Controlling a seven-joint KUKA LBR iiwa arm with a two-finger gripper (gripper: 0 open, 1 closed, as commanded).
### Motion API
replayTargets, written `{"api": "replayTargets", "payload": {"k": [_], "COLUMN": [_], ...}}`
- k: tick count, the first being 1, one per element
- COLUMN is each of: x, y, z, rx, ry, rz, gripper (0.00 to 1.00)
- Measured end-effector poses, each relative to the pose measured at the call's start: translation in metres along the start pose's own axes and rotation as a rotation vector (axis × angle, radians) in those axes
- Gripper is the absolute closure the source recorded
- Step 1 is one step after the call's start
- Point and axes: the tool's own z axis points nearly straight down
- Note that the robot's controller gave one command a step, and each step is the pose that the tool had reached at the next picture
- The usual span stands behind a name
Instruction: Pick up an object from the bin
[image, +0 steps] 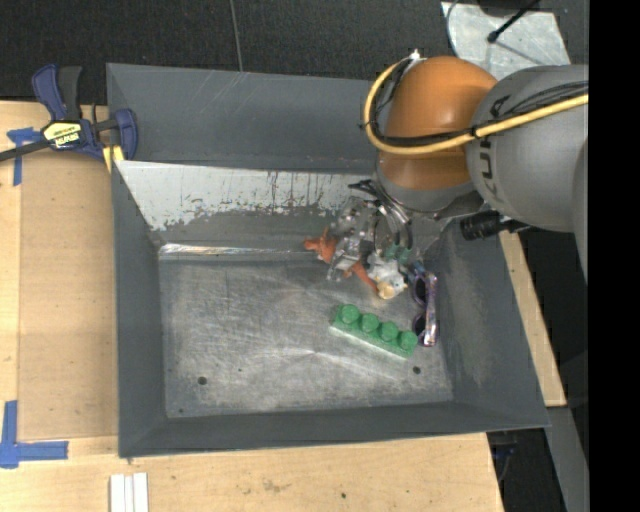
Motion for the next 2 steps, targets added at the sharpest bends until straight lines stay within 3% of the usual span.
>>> {"api": "replayTargets", "payload": {"k": [1, 2], "x": [0.009, 0.005], "y": [0.008, -0.009], "z": [-0.022, -0.092], "rx": [0.005, 0.003], "ry": [0.017, 0.011], "rz": [-0.009, -0.016], "gripper": [1.00, 1.00]}}
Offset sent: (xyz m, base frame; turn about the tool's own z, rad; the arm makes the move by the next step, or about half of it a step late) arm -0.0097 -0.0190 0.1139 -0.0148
